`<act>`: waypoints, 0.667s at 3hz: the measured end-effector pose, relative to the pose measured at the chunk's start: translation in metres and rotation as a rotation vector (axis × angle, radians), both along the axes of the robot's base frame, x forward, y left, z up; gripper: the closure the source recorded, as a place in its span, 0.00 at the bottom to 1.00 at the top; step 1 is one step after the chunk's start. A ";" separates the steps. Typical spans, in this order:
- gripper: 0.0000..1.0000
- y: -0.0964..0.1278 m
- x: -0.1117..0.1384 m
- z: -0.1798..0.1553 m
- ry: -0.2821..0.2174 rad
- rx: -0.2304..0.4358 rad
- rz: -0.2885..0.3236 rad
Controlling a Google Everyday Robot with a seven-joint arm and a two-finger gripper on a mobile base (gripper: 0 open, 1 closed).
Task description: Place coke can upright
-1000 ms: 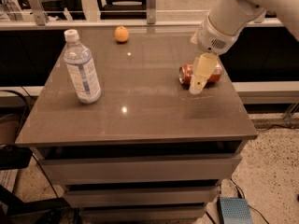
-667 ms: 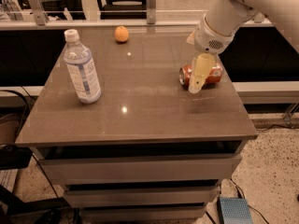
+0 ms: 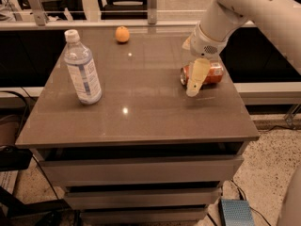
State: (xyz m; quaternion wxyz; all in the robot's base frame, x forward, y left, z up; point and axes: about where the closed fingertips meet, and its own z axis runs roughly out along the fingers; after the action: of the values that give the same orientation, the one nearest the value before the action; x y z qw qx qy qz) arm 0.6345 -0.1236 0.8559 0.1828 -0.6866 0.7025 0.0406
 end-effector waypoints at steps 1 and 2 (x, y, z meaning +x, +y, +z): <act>0.00 -0.004 0.003 -0.013 0.019 -0.015 0.001; 0.00 -0.005 0.004 -0.015 0.024 -0.018 0.001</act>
Offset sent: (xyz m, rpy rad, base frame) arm 0.0038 -0.0212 -0.0242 -0.0073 0.0338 -0.0091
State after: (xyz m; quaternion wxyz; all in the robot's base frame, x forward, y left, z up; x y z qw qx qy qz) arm 0.6382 -0.1284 0.8404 0.1681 -0.6879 0.7048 0.0424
